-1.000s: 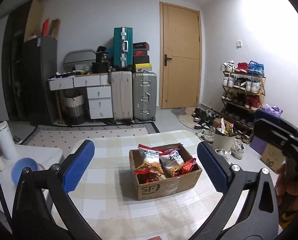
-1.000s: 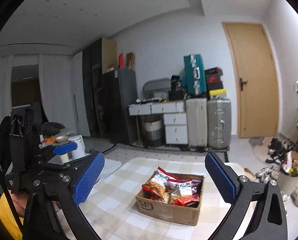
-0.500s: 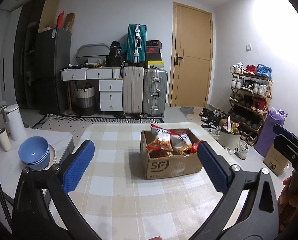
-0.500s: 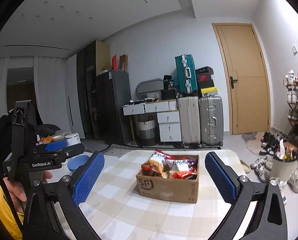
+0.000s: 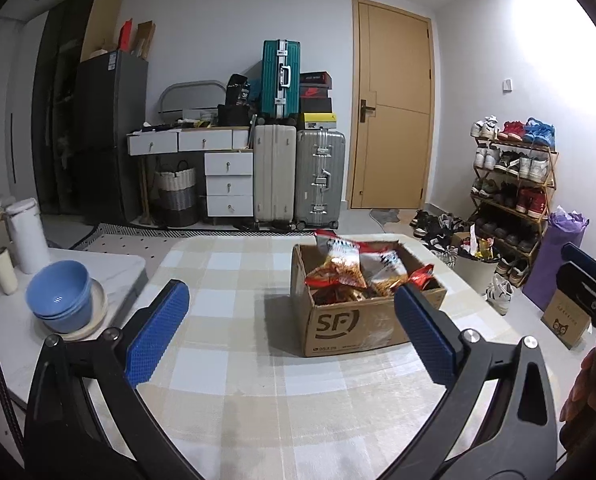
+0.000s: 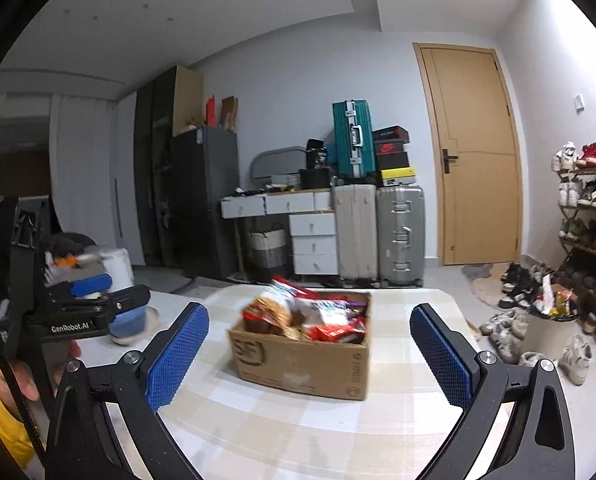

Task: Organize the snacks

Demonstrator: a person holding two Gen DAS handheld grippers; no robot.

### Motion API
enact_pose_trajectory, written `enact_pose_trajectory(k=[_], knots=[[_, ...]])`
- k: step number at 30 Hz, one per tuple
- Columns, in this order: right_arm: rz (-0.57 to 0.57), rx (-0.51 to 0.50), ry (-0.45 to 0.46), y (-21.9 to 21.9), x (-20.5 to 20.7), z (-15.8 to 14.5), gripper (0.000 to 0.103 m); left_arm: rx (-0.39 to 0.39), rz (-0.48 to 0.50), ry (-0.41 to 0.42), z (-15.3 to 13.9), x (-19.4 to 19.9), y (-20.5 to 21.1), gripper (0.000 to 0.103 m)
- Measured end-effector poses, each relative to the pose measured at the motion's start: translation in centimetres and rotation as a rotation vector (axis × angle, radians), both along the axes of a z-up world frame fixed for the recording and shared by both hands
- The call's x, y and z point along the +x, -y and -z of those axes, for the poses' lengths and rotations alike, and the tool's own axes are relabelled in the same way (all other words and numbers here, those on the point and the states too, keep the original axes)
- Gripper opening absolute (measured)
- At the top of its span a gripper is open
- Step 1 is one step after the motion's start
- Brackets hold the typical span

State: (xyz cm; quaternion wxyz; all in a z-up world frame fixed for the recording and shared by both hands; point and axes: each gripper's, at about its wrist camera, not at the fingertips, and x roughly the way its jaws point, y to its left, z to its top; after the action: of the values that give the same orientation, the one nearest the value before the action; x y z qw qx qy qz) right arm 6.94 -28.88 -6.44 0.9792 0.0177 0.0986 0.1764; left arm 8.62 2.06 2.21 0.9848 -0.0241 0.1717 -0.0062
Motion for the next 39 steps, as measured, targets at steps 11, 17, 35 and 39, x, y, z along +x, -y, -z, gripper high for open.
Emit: enact_pose_trajectory(k=[11, 17, 35, 39], knots=[[0.021, -0.010, -0.054, 0.9, 7.8, 6.8, 0.103, -0.006, -0.028, -0.067, 10.1, 10.2, -1.1, 0.103], [0.025, 0.035, -0.074, 1.5, 9.0, 8.4, 0.103, 0.025, -0.043, -0.019, 13.4, 12.1, -0.7, 0.103], [-0.018, -0.020, -0.037, -0.3, 8.1, 8.3, 0.102, 0.050, -0.035, 0.009, 14.4, 13.2, -0.6, 0.103], [-0.016, -0.014, -0.033, -0.4, 8.0, 8.2, 0.103, 0.052, -0.035, 0.005, 14.6, 13.5, -0.5, 0.103]])
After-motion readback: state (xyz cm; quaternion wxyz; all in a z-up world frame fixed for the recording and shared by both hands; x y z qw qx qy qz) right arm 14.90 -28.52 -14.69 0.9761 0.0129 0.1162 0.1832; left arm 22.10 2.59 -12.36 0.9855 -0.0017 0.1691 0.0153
